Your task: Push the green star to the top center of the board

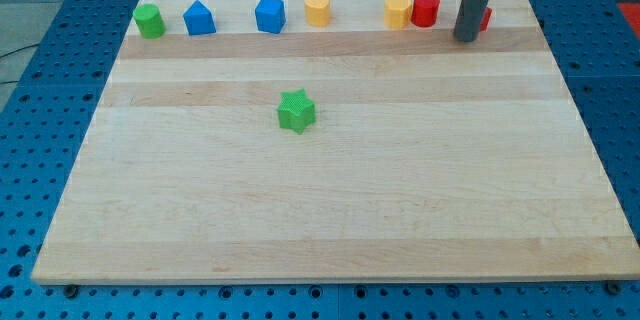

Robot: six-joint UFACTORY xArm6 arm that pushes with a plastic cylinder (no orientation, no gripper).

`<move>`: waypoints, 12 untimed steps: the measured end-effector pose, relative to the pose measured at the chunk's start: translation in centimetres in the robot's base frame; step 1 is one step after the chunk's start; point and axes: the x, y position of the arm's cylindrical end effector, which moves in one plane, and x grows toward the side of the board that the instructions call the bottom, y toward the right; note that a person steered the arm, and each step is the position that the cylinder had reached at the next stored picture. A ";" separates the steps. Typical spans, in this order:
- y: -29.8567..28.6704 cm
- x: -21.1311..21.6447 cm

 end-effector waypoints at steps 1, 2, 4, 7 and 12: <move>1.6 0.0; 1.7 -0.6; -0.1 1.8; -18.6 17.1; -30.9 7.4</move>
